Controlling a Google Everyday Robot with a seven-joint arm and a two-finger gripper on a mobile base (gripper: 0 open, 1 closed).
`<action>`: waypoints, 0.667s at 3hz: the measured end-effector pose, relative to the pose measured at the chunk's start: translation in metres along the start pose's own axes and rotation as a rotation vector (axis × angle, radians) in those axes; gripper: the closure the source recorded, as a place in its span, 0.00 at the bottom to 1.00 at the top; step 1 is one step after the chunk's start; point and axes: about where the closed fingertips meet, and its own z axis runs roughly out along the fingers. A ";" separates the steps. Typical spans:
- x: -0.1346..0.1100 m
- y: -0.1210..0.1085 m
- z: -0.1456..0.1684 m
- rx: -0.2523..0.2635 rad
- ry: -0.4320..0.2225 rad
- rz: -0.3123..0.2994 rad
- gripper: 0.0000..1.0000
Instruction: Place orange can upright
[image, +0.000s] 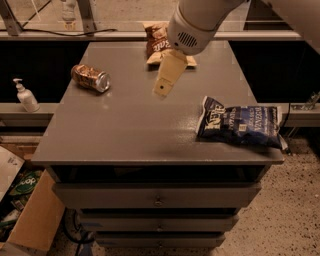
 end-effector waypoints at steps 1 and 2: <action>-0.025 -0.013 0.021 -0.009 -0.057 0.052 0.00; -0.060 -0.023 0.054 -0.049 -0.092 0.094 0.00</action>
Offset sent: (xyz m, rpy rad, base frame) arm 0.0903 0.1115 -0.0282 0.2001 0.0854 -0.0469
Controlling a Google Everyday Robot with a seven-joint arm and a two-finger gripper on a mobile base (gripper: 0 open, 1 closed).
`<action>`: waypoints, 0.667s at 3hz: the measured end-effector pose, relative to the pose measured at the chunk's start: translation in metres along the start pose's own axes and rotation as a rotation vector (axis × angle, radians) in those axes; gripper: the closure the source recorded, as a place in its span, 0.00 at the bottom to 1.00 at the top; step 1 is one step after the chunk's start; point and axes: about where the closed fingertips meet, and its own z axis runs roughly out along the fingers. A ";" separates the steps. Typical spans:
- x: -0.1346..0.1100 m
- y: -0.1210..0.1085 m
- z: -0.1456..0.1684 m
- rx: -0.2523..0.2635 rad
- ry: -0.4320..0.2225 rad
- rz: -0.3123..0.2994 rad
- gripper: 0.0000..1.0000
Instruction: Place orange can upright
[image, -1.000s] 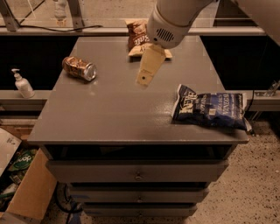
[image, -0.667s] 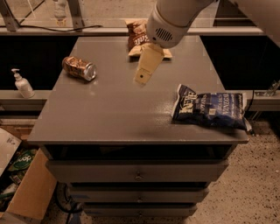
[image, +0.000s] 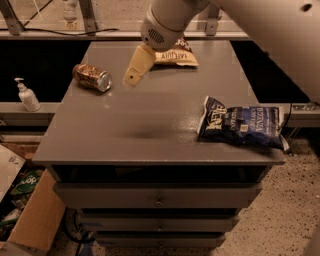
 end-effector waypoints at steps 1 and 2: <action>-0.030 -0.004 0.037 -0.046 -0.009 0.039 0.00; -0.055 -0.003 0.066 -0.064 0.001 0.060 0.00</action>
Offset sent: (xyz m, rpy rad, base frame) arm 0.0627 0.1177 -0.0393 0.0357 0.1089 -0.0397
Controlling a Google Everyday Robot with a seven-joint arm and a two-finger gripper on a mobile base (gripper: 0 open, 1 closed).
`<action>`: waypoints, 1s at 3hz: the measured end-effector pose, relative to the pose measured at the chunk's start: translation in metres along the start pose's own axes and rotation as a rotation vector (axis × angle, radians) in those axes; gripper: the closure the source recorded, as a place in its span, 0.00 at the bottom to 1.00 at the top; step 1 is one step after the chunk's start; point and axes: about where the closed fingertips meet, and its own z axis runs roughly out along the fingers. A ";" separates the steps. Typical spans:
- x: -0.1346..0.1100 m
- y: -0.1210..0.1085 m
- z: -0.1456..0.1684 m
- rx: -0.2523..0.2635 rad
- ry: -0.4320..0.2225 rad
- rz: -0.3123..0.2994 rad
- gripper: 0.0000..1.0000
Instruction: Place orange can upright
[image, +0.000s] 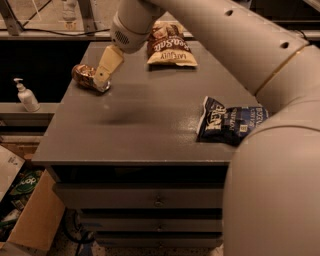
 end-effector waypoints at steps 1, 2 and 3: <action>-0.024 0.001 0.026 -0.004 0.024 0.010 0.00; -0.045 -0.002 0.044 0.005 0.036 0.013 0.00; -0.058 -0.009 0.065 0.028 0.071 0.007 0.00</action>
Offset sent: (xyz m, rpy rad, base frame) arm 0.0494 0.0803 -0.0121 -0.0387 0.0067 -0.0315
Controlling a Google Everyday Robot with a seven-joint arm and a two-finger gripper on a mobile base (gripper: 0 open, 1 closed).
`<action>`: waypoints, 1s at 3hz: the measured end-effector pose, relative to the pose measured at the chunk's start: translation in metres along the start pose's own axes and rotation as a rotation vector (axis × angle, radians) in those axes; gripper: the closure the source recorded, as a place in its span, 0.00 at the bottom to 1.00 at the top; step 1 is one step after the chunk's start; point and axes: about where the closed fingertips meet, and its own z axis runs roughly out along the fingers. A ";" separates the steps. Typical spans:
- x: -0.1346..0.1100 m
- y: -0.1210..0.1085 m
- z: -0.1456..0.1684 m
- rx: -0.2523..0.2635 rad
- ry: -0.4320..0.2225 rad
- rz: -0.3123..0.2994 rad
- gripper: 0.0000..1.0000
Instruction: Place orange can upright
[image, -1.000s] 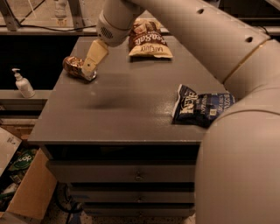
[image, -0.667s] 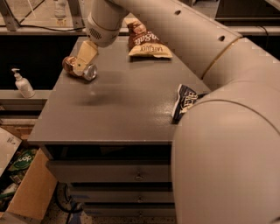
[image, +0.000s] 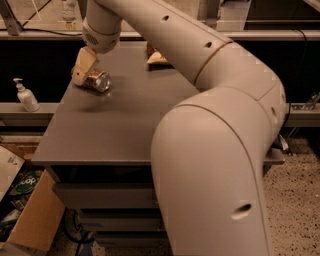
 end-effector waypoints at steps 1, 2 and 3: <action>-0.006 -0.010 0.020 0.014 0.034 0.004 0.00; -0.010 -0.018 0.039 0.027 0.076 -0.001 0.00; -0.011 -0.020 0.058 0.029 0.121 -0.002 0.00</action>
Offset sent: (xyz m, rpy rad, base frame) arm 0.0519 0.0217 -0.0329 -0.1267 0.0104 -0.0322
